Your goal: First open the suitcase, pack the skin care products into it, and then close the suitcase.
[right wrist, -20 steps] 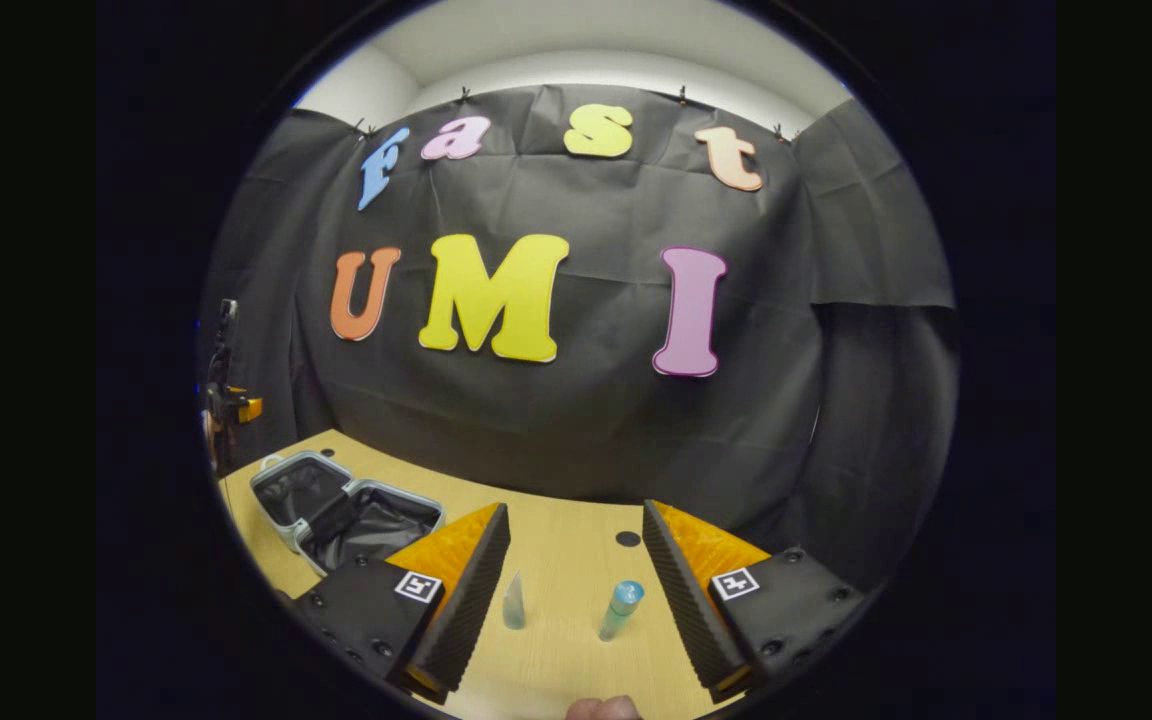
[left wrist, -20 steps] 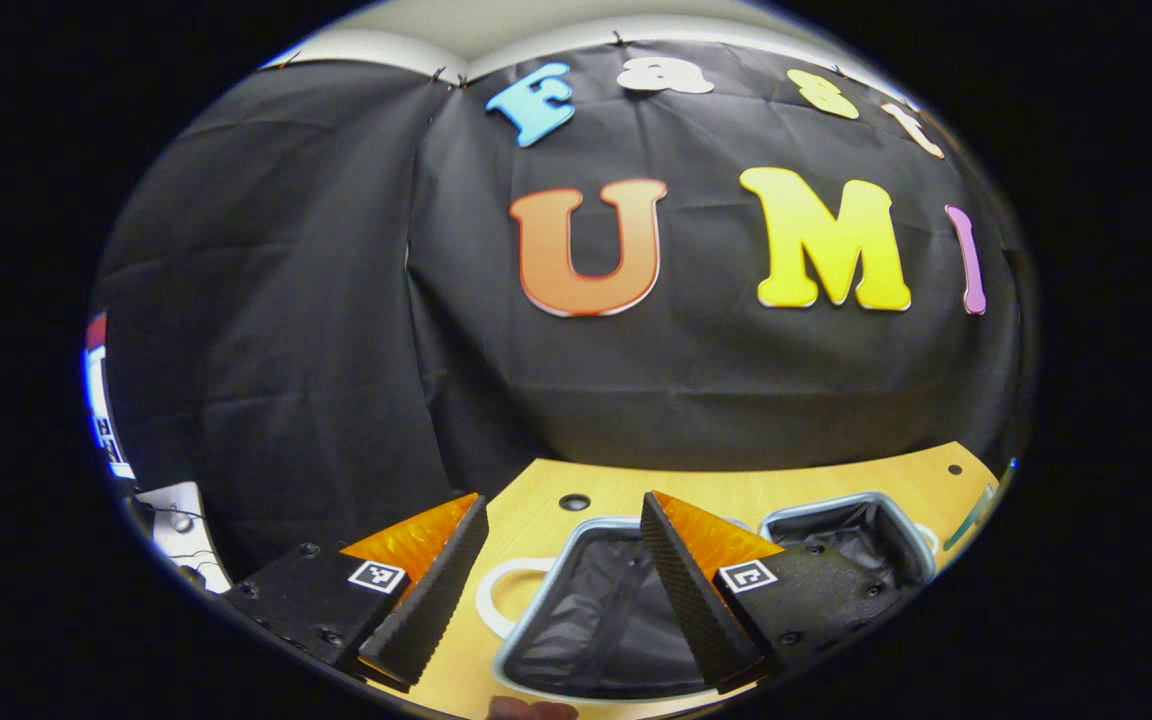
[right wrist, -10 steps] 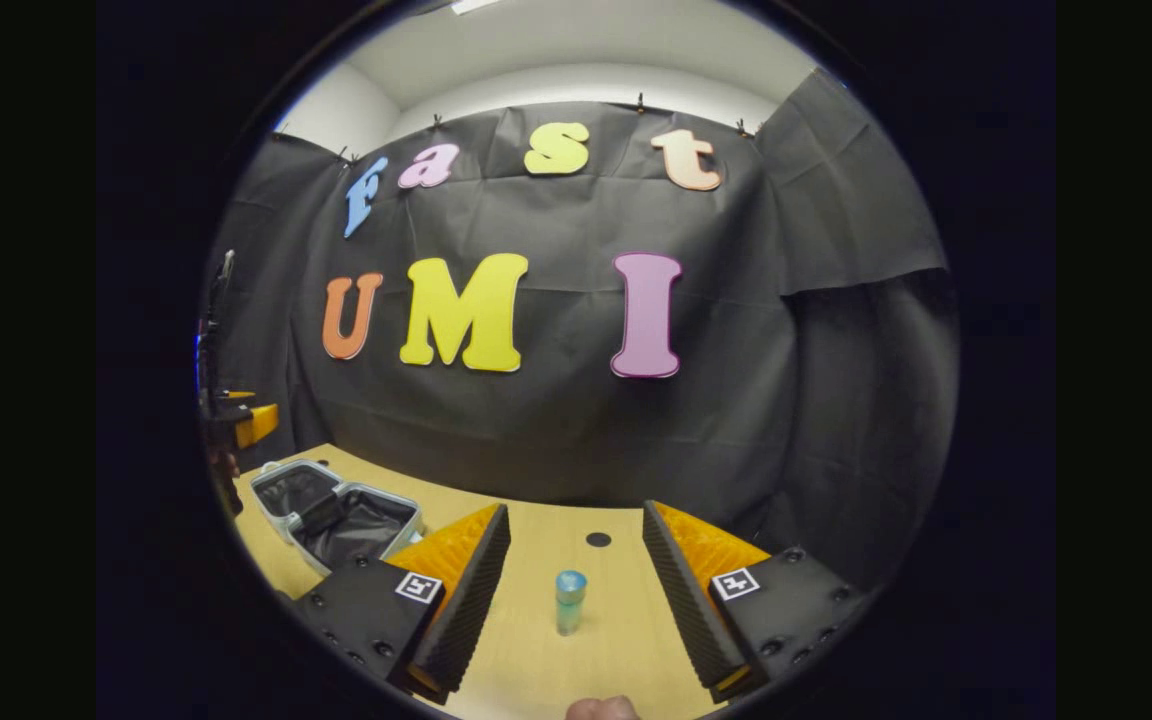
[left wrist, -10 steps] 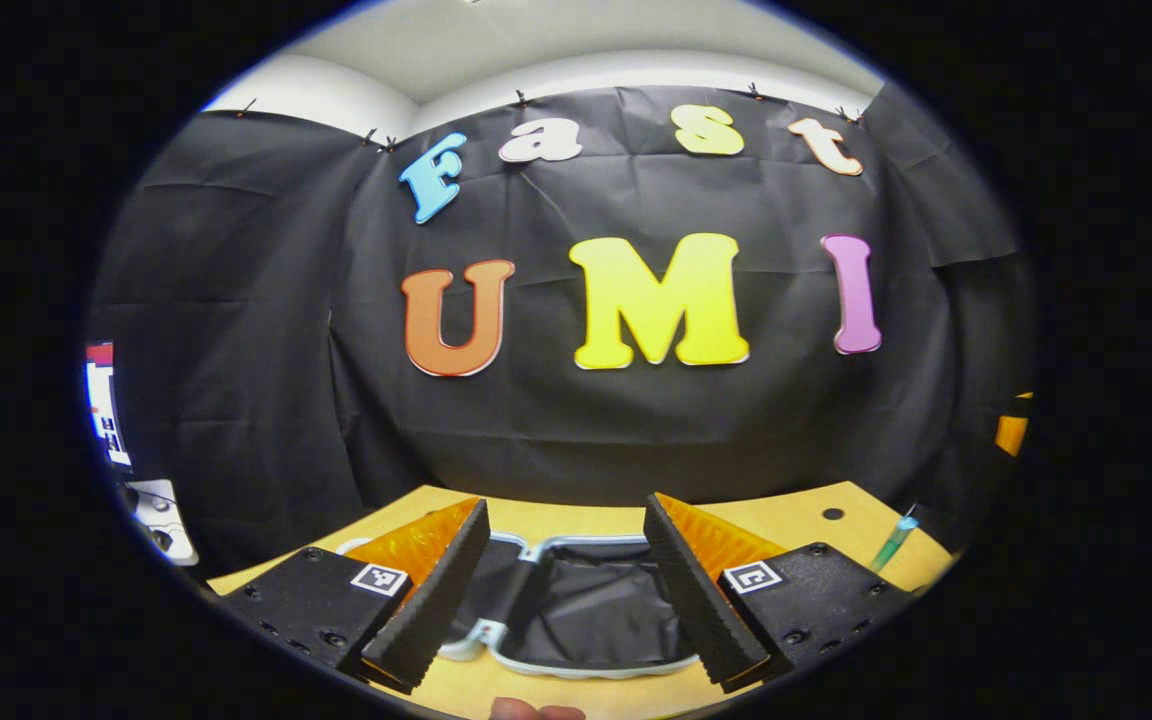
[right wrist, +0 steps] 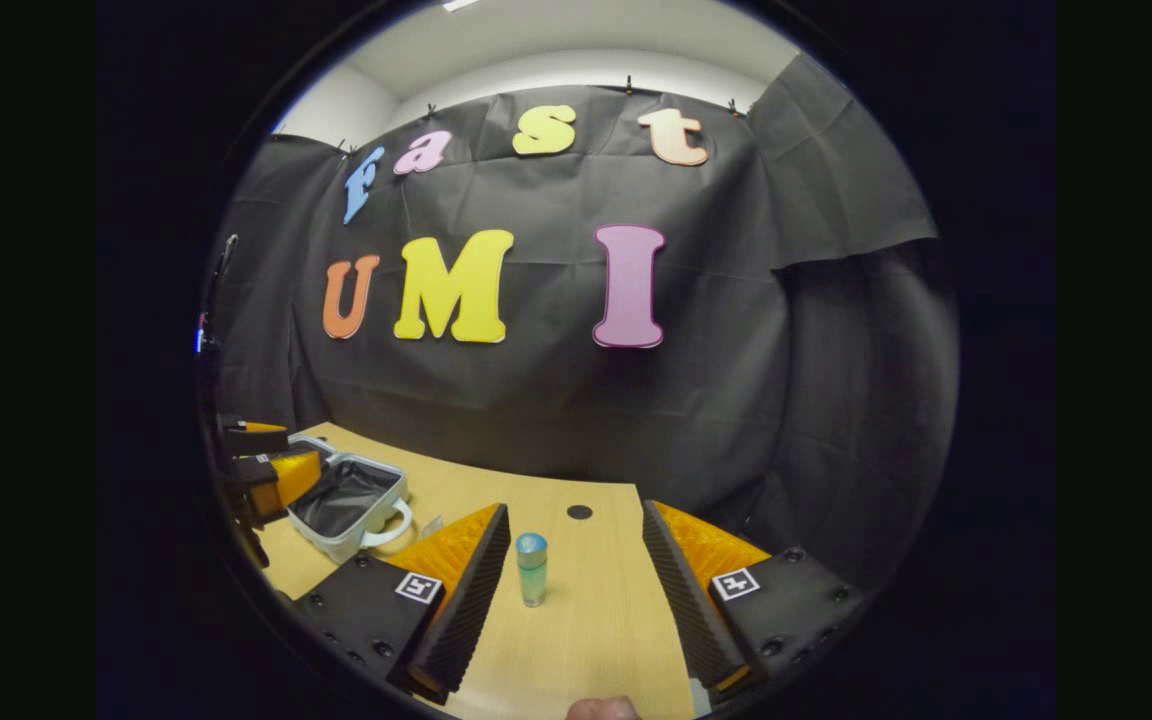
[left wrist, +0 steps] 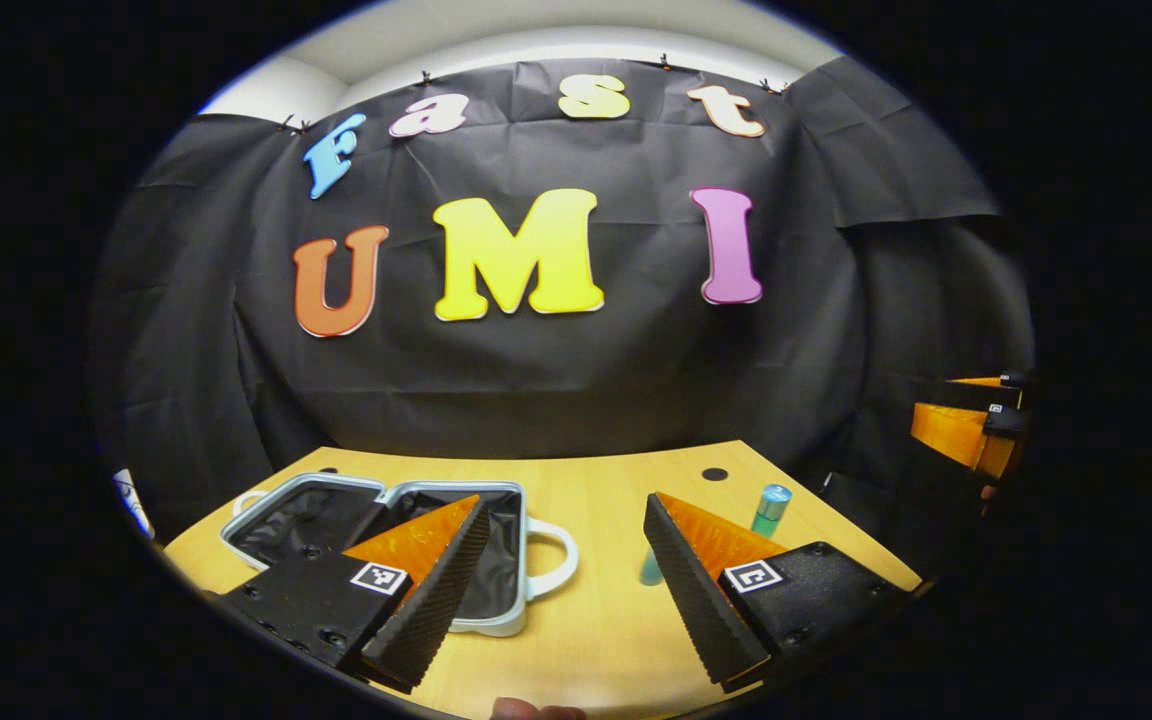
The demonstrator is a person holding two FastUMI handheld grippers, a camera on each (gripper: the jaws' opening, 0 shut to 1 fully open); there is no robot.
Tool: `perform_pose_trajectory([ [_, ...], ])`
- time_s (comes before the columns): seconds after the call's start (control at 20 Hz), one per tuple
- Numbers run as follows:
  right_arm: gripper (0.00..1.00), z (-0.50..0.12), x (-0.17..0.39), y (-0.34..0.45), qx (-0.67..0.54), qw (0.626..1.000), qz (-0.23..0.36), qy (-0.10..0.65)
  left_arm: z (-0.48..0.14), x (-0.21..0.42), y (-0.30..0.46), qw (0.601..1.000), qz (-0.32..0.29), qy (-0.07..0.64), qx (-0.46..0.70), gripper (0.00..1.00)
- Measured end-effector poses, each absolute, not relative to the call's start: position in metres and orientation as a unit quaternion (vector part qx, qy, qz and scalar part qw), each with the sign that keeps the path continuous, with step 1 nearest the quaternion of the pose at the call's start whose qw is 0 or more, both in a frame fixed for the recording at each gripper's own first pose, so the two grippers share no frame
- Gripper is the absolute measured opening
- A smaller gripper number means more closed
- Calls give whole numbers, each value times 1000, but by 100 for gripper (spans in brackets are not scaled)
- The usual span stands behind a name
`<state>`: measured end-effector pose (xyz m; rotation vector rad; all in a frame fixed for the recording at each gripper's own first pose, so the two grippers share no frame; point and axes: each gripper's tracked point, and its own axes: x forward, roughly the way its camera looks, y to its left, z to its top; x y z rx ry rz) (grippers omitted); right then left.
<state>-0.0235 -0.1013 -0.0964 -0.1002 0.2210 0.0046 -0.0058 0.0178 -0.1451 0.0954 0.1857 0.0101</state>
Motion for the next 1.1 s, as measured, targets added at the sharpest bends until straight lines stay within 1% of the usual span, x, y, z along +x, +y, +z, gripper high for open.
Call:
perform_pose_trajectory([
  [0.1, 79, -107, -28, -110, -52, 991, 0, 122, -167, 5, -4, 993, -18, 108, 54, 99],
  [0.2, 79, -110, -34, -120, -52, 990, -8, 130, -205, 15, -23, 988, -42, 142, 47, 99],
  [0.3, 79, -119, -39, -127, -55, 988, -16, 143, -247, 27, -31, 981, -47, 187, 32, 99],
  [0.5, 79, -131, -48, -143, -62, 983, -32, 171, -299, 57, -33, 972, -46, 230, 27, 100],
  [0.8, 79, -128, -46, -153, -67, 980, -54, 182, -341, 105, -38, 964, -65, 256, 23, 99],
  [0.9, 79, -129, -45, -154, -69, 978, -59, 187, -350, 116, -37, 961, -62, 268, 20, 98],
  [0.95, 79, -129, -46, -156, -72, 978, -60, 188, -357, 119, -38, 959, -58, 277, 15, 93],
  [1.0, 79, -129, -46, -156, -73, 977, -61, 189, -362, 120, -37, 957, -56, 284, 14, 90],
  [1.1, 79, -131, -44, -159, -73, 976, -64, 193, -368, 124, -34, 954, -56, 294, 22, 82],
])
